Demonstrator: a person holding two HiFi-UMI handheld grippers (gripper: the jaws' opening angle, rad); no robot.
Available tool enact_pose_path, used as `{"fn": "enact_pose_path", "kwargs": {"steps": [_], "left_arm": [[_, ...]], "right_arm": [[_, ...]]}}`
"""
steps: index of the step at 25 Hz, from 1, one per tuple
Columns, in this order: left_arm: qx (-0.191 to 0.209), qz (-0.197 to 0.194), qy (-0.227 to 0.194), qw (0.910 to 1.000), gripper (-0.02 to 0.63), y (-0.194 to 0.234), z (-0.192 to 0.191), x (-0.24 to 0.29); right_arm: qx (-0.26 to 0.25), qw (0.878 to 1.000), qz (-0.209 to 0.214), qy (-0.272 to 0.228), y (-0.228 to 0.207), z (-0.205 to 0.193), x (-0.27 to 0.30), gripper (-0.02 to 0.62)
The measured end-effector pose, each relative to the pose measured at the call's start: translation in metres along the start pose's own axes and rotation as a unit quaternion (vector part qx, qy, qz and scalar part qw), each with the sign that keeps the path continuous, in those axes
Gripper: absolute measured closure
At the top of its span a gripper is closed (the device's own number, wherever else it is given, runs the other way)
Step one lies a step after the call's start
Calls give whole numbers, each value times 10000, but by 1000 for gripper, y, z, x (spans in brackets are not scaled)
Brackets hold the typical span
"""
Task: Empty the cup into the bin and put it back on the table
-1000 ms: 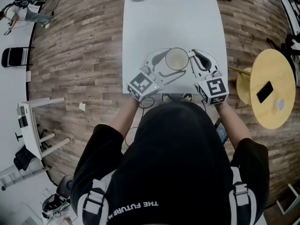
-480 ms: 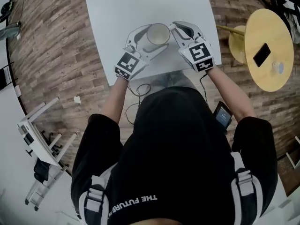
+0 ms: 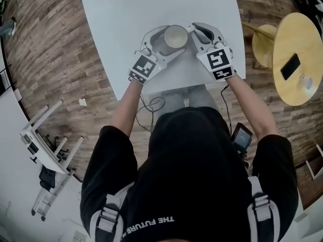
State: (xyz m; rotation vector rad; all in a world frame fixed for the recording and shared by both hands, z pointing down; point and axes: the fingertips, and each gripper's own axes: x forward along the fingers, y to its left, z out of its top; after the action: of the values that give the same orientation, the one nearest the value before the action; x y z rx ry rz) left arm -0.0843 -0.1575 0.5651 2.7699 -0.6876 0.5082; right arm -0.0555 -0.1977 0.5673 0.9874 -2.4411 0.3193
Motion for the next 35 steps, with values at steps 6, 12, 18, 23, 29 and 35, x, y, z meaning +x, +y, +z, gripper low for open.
{"fn": "enact_pose_path", "kwargs": {"steps": [6, 12, 18, 23, 29, 35], "left_arm": [[56, -99, -63, 9999, 244, 6, 2, 1], [173, -89, -70, 9998, 244, 6, 3, -1], [302, -73, -47, 9995, 244, 3, 0, 1], [391, 174, -76, 9991, 244, 3, 0, 3], [429, 404, -173, 9981, 244, -3, 8, -10], [-108, 943, -152, 9954, 244, -8, -7, -68]], "right_arm": [[268, 9996, 30, -10, -2, -5, 7, 546], [378, 9993, 45, -19, -1, -5, 9, 546], [311, 9995, 110, -21, 0, -8, 7, 546], [217, 9997, 75, 53, -5, -14, 9, 525], [177, 9994, -74, 303, -6, -24, -1, 479], [26, 9970, -361, 683, -10, -45, -44, 476]]}}
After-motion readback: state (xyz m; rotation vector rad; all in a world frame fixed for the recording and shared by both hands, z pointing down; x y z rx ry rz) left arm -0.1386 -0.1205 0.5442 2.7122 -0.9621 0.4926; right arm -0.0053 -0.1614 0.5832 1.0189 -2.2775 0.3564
